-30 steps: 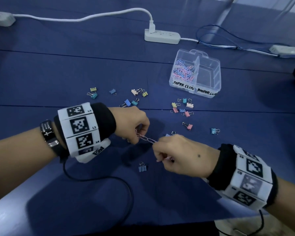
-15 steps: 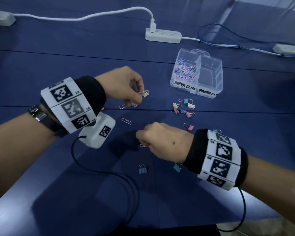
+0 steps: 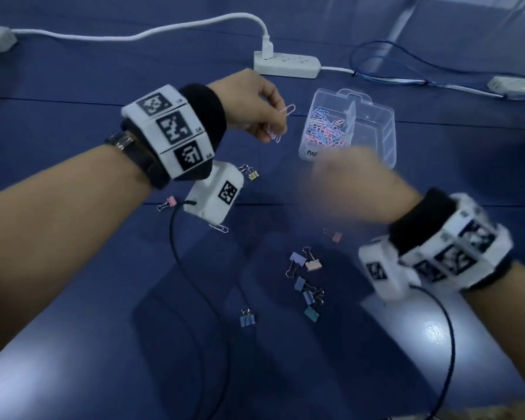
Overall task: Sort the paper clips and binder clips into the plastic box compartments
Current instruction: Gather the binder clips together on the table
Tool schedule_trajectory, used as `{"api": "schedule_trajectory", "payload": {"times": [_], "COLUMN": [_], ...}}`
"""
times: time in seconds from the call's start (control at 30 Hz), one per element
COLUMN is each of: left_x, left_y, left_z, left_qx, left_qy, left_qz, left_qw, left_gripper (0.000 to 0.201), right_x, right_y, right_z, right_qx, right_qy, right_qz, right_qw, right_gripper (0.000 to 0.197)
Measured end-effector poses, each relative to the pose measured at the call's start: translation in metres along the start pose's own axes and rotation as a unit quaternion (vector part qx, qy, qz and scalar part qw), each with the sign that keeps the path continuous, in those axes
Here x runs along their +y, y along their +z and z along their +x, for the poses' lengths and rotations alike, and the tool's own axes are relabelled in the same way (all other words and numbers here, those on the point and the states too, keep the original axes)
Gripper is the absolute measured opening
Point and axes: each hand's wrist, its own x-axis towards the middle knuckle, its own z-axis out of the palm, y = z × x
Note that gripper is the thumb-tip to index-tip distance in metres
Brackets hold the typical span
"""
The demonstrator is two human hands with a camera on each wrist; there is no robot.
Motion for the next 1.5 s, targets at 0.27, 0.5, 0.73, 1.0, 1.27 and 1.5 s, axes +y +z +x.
{"api": "schedule_trajectory", "payload": {"times": [0.27, 0.5, 0.73, 1.0, 1.27, 1.5], "left_x": [0.025, 0.018, 0.018, 0.010, -0.017, -0.058], "left_y": [0.049, 0.075, 0.070, 0.059, 0.010, 0.014], "left_z": [0.057, 0.075, 0.067, 0.055, -0.043, -0.064], "left_qx": [-0.011, 0.064, 0.073, 0.046, -0.187, -0.217], "left_qy": [-0.034, -0.006, 0.119, 0.103, -0.015, -0.056], "left_qz": [-0.029, 0.055, 0.241, 0.175, 0.476, 0.479], "left_qw": [0.999, 0.996, 0.960, 0.978, 0.859, 0.849], "left_gripper": [0.026, 0.016, 0.022, 0.023, 0.020, 0.011], "right_x": [0.060, 0.070, 0.065, 0.052, 0.051, 0.050], "right_y": [-0.049, -0.045, -0.041, -0.038, -0.029, -0.014], "right_z": [0.060, 0.074, 0.071, 0.066, 0.074, 0.090], "right_qx": [0.219, 0.246, 0.254, 0.279, 0.275, 0.275], "right_qy": [0.178, 0.188, 0.184, 0.178, 0.169, 0.168], "right_qz": [0.076, 0.108, 0.101, 0.113, 0.095, 0.050], "right_qw": [0.956, 0.945, 0.944, 0.937, 0.942, 0.945], "right_gripper": [0.033, 0.032, 0.032, 0.032, 0.035, 0.027]}}
